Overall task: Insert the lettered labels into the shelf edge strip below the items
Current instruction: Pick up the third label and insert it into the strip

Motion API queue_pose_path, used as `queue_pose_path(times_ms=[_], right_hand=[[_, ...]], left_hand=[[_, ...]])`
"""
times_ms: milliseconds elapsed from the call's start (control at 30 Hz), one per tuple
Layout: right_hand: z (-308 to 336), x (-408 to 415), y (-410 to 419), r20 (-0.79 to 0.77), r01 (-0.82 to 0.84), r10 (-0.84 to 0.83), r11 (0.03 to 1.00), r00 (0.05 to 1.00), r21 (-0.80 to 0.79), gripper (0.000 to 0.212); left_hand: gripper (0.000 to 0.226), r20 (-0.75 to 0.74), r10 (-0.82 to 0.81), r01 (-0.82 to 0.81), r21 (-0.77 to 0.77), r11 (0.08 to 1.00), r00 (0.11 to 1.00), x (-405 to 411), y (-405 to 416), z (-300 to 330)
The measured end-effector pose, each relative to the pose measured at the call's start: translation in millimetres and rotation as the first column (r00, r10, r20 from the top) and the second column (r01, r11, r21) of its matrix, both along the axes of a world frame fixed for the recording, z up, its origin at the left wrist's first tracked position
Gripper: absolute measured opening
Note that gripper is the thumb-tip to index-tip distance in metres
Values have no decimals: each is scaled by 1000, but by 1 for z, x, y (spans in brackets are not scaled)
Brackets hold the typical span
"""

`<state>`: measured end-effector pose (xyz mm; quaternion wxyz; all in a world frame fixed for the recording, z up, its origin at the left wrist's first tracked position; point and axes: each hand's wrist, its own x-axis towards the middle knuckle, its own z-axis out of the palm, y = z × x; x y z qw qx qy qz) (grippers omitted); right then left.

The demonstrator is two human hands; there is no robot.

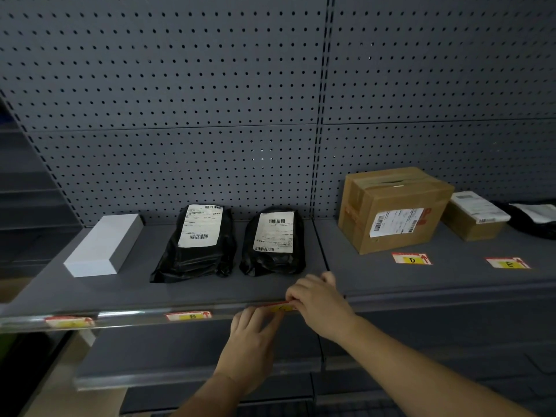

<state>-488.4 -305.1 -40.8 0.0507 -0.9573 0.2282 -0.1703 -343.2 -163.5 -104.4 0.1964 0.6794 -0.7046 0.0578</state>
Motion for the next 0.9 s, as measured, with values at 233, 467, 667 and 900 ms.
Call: queue_pose_path(times_ms=[233,467,667,900], right_hand=[[-19,-5,8,20,90,-89,993,996,-70,24],[-22,-5,7,10,117,-116,991,993,-58,23],[-23,-9,5,80,61,-59,998,995,-25,11],[-15,-45,-10,186,38,-41,999,982,20,22]], left_hand=[[62,-19,15,-14,37,999,1000,-1,0,1],[66,-25,26,-25,31,999,999,-2,1,0],[68,-37,53,-52,27,998,998,-6,-1,5],[45,-35,117,-121,-143,982,992,-6,-18,-5]])
